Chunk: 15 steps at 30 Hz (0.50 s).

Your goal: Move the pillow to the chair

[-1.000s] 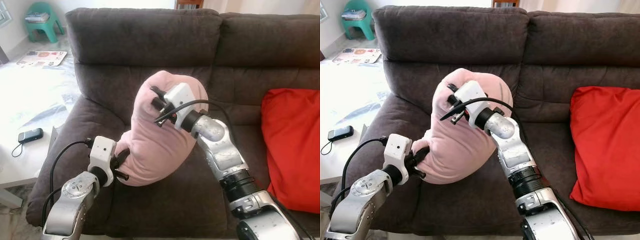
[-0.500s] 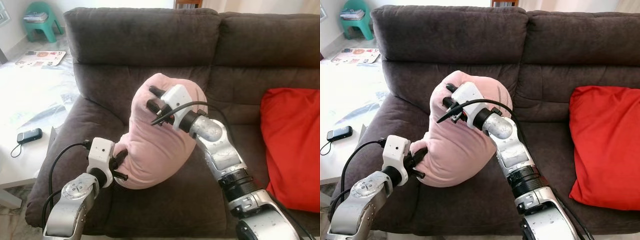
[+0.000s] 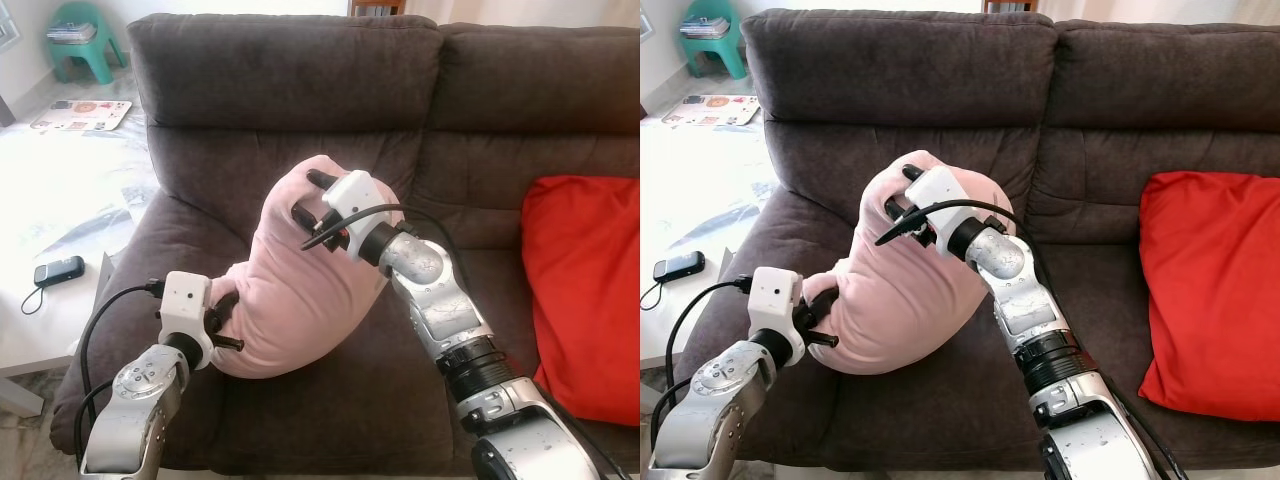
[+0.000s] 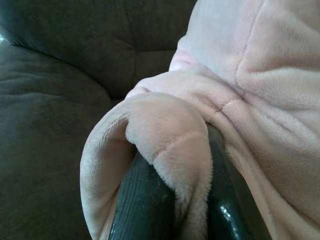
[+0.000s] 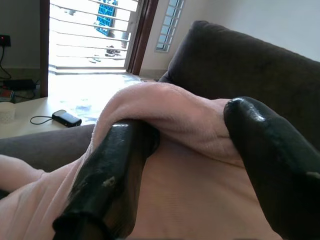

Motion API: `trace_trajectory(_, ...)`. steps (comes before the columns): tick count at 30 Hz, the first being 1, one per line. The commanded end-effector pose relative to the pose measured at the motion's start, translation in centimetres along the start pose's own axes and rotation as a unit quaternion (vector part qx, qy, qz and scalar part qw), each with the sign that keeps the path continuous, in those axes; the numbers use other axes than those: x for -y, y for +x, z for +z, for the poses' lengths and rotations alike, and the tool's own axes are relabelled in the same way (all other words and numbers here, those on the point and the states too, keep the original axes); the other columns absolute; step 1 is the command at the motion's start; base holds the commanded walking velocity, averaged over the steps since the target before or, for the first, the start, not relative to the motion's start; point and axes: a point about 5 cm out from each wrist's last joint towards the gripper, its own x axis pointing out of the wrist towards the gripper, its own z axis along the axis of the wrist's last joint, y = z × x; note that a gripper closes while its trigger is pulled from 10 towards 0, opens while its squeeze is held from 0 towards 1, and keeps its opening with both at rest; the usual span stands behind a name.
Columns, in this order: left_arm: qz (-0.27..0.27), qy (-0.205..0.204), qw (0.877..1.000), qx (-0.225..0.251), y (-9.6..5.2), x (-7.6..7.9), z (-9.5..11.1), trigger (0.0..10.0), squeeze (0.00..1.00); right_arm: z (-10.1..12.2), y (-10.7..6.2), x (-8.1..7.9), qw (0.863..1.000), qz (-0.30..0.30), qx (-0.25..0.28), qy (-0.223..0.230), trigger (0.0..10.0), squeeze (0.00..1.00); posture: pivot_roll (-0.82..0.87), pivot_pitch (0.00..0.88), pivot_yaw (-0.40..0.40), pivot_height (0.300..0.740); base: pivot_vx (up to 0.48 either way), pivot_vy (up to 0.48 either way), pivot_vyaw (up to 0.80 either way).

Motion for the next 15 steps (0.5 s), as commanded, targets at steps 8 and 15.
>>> trace_trajectory(8,-0.037,0.006,0.998,0.058,0.4,1.8,1.8,10.0,0.00,0.7,1.1,-0.7,1.000,0.002,0.004,-0.013,10.0,1.00,0.07,0.065,-0.040,0.740,0.000,0.000,0.00)
trace_trajectory(15,-0.021,0.004,0.998,0.053,0.4,1.3,1.5,10.0,0.00,0.2,1.0,0.1,0.999,-0.026,-0.018,-0.037,10.0,1.00,0.07,0.069,-0.038,0.740,0.000,0.000,0.00)
